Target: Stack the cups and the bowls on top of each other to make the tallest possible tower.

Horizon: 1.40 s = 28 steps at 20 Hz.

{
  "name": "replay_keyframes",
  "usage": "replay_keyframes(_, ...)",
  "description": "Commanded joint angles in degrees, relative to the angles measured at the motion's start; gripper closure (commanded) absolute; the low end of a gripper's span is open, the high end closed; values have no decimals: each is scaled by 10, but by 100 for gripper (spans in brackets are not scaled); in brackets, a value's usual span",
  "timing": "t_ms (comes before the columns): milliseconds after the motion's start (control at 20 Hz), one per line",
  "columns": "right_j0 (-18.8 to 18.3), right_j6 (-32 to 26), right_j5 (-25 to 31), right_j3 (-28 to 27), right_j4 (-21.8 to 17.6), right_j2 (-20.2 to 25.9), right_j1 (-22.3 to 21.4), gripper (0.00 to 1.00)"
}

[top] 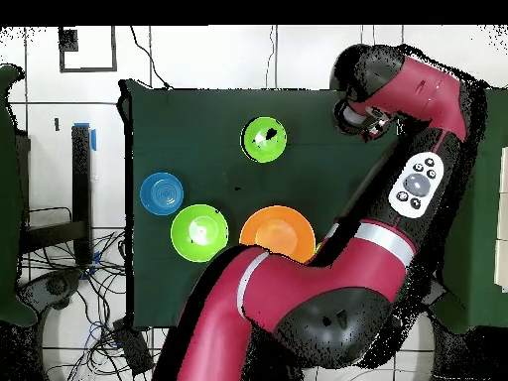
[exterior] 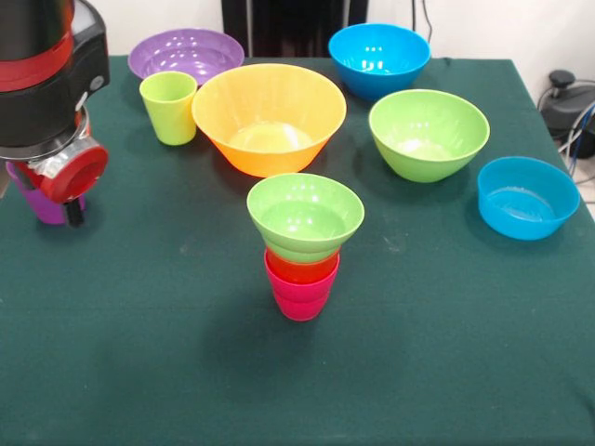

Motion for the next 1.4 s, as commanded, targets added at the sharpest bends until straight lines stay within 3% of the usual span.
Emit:
replay_keyframes(50, 19, -90, 74, 57, -50, 70, -18, 0)
replay_keyframes(750, 24, -98, 79, 70, -73, 56, -32, 0)
replay_keyframes(1250, 23, -89, 29, 98, -105, 76, -33, 0)
replay_keyframes(1400, 27, -88, 2, 131, -114, 90, -43, 0)
